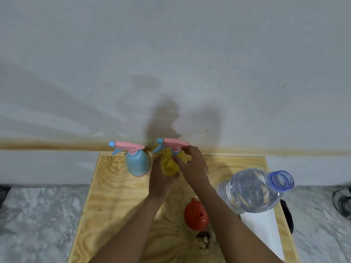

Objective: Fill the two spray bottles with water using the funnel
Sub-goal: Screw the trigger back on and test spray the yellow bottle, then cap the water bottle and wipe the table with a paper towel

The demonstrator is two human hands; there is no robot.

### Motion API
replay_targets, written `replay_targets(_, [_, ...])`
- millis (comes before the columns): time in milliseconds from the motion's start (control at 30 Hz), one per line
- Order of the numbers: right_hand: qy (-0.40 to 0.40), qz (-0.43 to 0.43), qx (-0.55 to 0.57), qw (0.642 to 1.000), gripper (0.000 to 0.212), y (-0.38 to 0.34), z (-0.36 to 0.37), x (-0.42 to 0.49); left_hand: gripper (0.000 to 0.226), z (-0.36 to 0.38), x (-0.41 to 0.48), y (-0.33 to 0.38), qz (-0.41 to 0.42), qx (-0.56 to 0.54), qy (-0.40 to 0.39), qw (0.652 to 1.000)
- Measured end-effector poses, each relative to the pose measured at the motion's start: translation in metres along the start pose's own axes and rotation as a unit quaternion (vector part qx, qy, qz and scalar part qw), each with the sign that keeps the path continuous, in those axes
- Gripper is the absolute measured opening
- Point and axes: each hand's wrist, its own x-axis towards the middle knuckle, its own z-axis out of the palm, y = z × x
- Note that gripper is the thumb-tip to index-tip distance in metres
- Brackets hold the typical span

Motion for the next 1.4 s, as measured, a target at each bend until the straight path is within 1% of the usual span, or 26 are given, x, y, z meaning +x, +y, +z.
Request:
replay_targets(133, [0.007, -0.002, -0.001, 1.000, 0.037, -0.001, 0.000, -0.002, 0.065, 0.001, 0.001, 0.000, -0.013, 0.013, 0.003, 1.000])
replay_targets(467, [-0.008, -0.014, -0.005, 1.000, 0.040, 0.003, -0.002, -0.005, 0.070, 0.004, 0.004, 0.001, -0.012, 0.031, 0.012, 0.999])
replay_targets(567, [-0.001, -0.012, 0.002, 1.000, 0.040, 0.006, -0.006, -0.016, 0.076, 0.003, 0.004, -0.001, -0.013, 0.031, 0.005, 0.999])
replay_targets(667, [0.001, -0.033, 0.006, 0.999, 0.032, 0.010, -0.015, -0.041, 0.073, -0.003, -0.011, 0.002, -0.028, 0.033, -0.006, 0.999])
replay_targets(767, [-0.012, -0.064, 0.012, 0.998, 0.023, 0.017, -0.028, -0.079, 0.071, -0.010, -0.042, 0.006, -0.033, 0.061, -0.019, 0.997])
replay_targets(867, [-0.015, -0.097, -0.005, 0.995, 0.018, 0.026, -0.039, -0.119, 0.055, -0.017, -0.072, 0.011, -0.036, 0.097, -0.031, 0.994])
replay_targets(933, [-0.004, -0.102, -0.010, 0.995, 0.019, 0.033, -0.046, -0.140, 0.039, -0.020, -0.089, 0.018, -0.002, 0.106, -0.028, 0.994])
replay_targets(1000, [0.011, -0.090, -0.011, 0.996, 0.018, 0.042, -0.051, -0.159, 0.029, -0.019, -0.102, 0.031, 0.026, 0.082, -0.024, 0.996])
replay_targets(1033, [0.019, -0.071, -0.013, 0.997, 0.017, 0.048, -0.054, -0.167, 0.028, -0.017, -0.108, 0.039, 0.040, 0.067, -0.030, 0.997])
replay_targets(1100, [0.040, -0.011, -0.036, 0.999, 0.016, 0.065, -0.060, -0.184, 0.039, -0.013, -0.122, 0.061, 0.078, 0.047, -0.064, 0.994])
replay_targets(1167, [0.060, 0.059, -0.078, 0.993, 0.022, 0.087, -0.069, -0.200, 0.062, -0.008, -0.135, 0.086, 0.114, 0.033, -0.122, 0.985])
replay_targets(1233, [0.052, 0.116, -0.109, 0.986, 0.032, 0.111, -0.079, -0.209, 0.084, 0.000, -0.143, 0.112, 0.146, 0.032, -0.161, 0.976])
replay_targets(1300, [0.022, 0.160, -0.126, 0.979, 0.044, 0.131, -0.087, -0.213, 0.097, 0.009, -0.148, 0.137, 0.173, 0.043, -0.155, 0.972])
replay_targets(1400, [-0.006, 0.183, -0.154, 0.971, 0.051, 0.149, -0.092, -0.209, 0.101, 0.024, -0.151, 0.161, 0.175, 0.048, -0.135, 0.974])
